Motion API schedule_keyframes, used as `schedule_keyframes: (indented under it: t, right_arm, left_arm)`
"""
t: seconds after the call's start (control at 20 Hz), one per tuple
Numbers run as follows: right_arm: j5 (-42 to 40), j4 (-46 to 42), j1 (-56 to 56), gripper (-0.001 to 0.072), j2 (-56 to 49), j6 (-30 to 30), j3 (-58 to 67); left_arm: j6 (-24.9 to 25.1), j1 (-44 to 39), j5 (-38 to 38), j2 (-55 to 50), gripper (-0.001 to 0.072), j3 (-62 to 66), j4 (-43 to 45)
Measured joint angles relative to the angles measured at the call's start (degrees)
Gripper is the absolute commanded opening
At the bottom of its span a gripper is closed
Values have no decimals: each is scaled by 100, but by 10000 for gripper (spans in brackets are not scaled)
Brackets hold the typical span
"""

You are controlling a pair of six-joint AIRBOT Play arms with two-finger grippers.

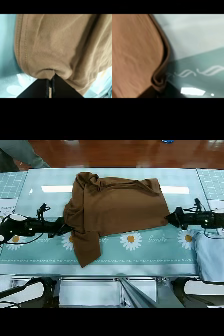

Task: Fold the shirts.

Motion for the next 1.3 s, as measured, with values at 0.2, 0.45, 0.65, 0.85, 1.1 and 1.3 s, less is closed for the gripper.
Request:
schedule_keyframes:
  t: [0.2, 0.45, 0.65, 0.85, 1.1, 1.3]
  right_arm:
    - [280, -11, 273, 28, -94, -57, 688]
    - [927, -94, 319, 28, 518, 44, 2505]
    - [1147, -409, 332, 28, 1086, 498, 4664]
    - [1290, -765, 337, 28, 1683, 925, 6332]
    - [1443, -1591, 337, 28, 2907, 1204, 7007]
    - [1851, -2387, 337, 28, 3860, 1318, 7125]
  left_arm:
    - [4, 153, -59, 90, 24, 66, -9]
    - [125, 605, -369, 787, 24, 1091, -527]
    - [105, 874, -551, 1473, 24, 2983, -822]
    - [-105, 973, -590, 1897, 24, 5051, -911]
    - [-295, 1329, -835, 2415, 24, 6955, -925]
    - [-525, 1493, -1032, 3169, 24, 7438, -435]
